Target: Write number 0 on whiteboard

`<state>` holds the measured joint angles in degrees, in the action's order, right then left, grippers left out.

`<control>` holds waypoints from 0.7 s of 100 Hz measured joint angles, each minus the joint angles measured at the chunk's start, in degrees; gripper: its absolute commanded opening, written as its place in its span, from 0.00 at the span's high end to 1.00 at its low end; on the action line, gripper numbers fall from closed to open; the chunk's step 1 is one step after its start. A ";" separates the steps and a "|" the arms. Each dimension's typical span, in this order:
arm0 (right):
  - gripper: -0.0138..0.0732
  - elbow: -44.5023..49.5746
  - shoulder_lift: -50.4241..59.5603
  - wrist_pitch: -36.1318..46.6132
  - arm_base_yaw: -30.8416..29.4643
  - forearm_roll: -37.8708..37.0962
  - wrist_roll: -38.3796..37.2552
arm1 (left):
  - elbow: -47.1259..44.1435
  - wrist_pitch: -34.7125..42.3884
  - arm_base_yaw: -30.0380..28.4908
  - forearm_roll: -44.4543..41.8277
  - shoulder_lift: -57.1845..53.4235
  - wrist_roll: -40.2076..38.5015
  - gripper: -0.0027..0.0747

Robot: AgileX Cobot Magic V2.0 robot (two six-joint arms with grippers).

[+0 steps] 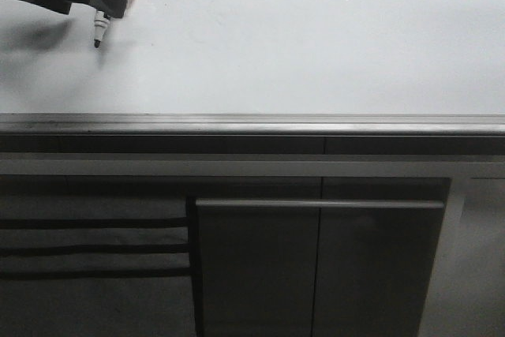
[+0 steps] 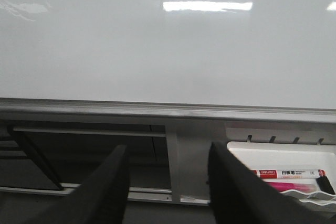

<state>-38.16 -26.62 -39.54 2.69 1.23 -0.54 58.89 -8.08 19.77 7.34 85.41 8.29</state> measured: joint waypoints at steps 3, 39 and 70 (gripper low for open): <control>0.49 0.00 0.00 0.00 0.00 0.00 0.00 | 0.25 0.00 -0.13 0.00 0.30 0.00 0.43; 0.49 0.00 0.00 0.00 0.00 0.00 0.00 | 3.54 0.13 -0.25 0.00 3.75 0.00 0.57; 0.49 0.00 0.00 -0.32 0.00 0.00 0.00 | 3.78 -1.61 -0.35 -2.78 4.32 0.00 0.82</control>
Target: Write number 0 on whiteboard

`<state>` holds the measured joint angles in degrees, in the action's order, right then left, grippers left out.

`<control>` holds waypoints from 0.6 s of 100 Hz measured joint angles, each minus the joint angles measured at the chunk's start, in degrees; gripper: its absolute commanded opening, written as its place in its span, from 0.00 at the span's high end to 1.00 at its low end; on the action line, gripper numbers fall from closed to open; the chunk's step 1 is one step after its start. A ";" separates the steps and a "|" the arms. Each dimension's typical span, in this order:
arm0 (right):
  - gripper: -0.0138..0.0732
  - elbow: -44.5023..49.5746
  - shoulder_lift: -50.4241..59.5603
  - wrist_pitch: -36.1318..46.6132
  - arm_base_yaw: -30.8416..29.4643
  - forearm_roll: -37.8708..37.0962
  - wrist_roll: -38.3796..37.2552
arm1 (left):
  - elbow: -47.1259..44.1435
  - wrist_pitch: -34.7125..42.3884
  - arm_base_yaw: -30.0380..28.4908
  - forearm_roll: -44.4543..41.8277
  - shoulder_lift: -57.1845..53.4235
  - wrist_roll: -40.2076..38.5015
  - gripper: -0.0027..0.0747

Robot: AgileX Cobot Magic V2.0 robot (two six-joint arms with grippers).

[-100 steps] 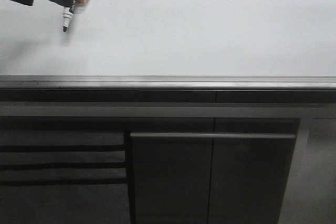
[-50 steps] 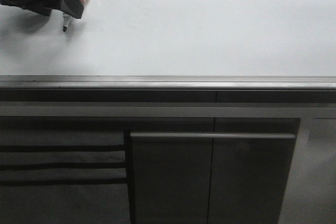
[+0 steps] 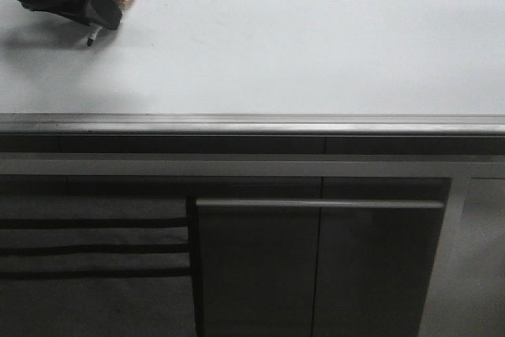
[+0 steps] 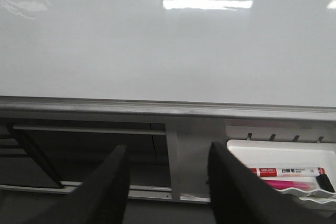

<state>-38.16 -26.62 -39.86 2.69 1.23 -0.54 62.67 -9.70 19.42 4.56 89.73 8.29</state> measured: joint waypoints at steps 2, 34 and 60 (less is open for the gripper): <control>0.49 0.00 0.00 0.00 0.00 0.00 0.00 | 0.00 -0.12 0.00 -0.20 0.00 0.00 0.83; 0.49 0.00 0.00 -0.32 0.00 0.94 0.54 | 0.04 -9.23 0.00 -4.01 -2.30 2.90 0.99; 0.49 -1.10 -6.20 -2.47 0.00 17.18 18.19 | 0.13 -27.69 4.35 -4.56 -9.54 18.79 0.99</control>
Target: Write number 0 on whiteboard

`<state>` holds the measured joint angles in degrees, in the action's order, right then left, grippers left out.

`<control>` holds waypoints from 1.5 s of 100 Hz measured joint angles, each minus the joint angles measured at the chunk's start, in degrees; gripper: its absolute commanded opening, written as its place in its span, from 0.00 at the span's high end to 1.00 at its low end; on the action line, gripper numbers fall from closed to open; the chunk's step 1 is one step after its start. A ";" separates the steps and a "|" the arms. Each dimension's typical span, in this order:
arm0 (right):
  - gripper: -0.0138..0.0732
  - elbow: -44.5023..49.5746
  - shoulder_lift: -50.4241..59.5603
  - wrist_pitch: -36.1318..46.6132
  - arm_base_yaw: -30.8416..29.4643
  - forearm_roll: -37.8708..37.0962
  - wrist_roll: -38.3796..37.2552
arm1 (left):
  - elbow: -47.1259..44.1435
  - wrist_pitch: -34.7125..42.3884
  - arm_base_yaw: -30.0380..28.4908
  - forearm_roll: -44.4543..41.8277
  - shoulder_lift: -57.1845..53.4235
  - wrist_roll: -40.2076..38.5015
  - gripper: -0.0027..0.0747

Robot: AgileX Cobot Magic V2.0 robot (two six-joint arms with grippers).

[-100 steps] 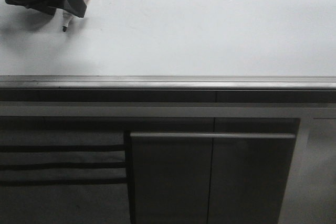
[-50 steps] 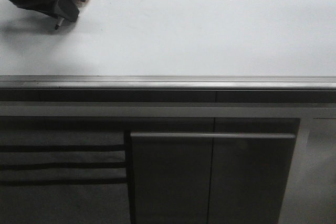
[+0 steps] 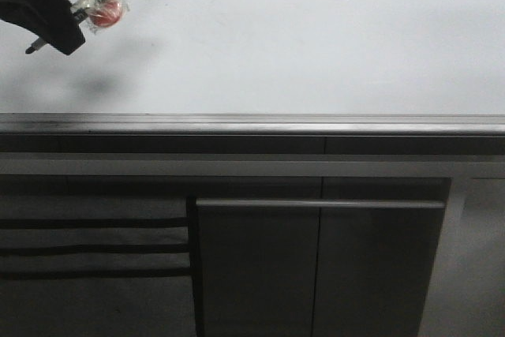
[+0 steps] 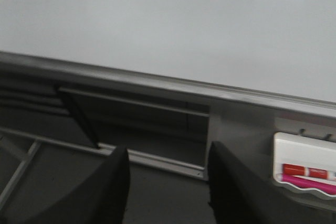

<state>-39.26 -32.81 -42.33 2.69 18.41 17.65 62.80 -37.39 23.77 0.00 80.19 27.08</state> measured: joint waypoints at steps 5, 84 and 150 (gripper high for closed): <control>0.49 -0.89 -2.50 -1.86 0.00 4.91 5.88 | 0.00 -3.55 1.88 0.42 -0.95 3.83 0.99; 0.49 -21.42 -35.56 -14.15 28.78 17.57 52.76 | 7.95 -23.86 23.99 11.67 -1.85 15.81 0.99; 0.77 -21.60 -36.62 -9.90 29.70 16.90 57.65 | 7.99 -23.88 23.99 11.46 -1.85 17.12 0.99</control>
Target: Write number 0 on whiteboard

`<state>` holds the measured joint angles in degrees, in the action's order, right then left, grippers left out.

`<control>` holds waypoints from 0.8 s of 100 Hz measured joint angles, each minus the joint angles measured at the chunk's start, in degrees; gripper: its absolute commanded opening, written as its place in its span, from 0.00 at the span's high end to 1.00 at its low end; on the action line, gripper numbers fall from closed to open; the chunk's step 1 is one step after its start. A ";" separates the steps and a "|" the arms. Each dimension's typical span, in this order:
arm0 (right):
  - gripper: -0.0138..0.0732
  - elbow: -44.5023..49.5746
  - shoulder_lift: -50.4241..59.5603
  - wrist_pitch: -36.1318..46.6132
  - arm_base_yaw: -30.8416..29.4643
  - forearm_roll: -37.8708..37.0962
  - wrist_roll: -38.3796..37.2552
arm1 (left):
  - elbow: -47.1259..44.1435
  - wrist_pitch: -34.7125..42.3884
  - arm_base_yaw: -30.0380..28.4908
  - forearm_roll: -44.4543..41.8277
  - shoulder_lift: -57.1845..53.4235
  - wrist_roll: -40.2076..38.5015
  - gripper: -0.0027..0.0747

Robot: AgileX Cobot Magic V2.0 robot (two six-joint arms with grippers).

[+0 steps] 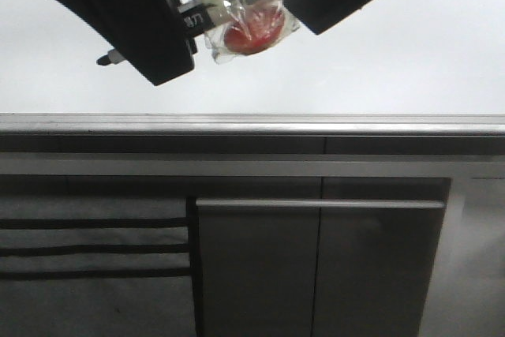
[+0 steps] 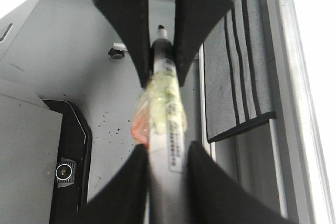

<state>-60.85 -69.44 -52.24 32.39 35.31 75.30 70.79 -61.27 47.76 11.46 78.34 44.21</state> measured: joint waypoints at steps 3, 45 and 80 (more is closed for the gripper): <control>0.79 0.00 0.00 0.00 0.00 0.00 0.00 | 0.00 0.00 0.00 -0.12 0.00 0.00 0.99; 0.86 -0.09 0.00 0.08 0.00 -0.14 0.11 | 0.00 1.30 0.00 -0.80 0.00 0.18 0.80; 0.86 -0.09 5.91 -2.19 -7.51 2.76 -6.83 | -4.42 11.70 -2.43 2.10 -7.03 -7.01 0.58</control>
<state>-60.94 -63.53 -54.43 24.87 38.08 68.47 66.37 -49.57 45.33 13.56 71.31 37.20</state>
